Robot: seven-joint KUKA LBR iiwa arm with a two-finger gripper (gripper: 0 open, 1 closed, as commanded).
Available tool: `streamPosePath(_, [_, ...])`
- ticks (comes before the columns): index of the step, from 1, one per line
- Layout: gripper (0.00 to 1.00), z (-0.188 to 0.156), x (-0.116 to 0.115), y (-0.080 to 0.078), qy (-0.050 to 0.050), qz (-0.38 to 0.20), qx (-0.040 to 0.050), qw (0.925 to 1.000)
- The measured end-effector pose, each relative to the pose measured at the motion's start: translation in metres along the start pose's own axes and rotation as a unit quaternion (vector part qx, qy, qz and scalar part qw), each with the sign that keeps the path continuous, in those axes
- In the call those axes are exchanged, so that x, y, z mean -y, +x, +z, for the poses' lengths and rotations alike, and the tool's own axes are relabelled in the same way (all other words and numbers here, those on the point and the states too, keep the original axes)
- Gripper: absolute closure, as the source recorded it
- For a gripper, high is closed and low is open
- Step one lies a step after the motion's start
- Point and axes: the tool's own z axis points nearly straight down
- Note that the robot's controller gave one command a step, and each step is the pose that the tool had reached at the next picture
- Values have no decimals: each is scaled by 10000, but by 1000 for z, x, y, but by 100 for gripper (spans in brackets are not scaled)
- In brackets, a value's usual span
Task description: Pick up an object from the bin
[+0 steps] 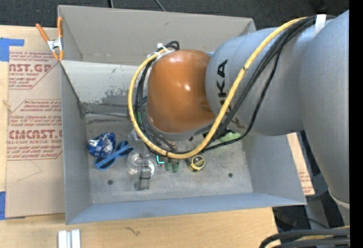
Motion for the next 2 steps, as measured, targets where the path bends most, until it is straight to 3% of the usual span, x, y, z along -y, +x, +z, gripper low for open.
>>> streamPosePath(1, [0,121,7,-51,-2,331,21,9994])
streamPosePath(2, [100,117,6,-52,-12,327,40,9995])
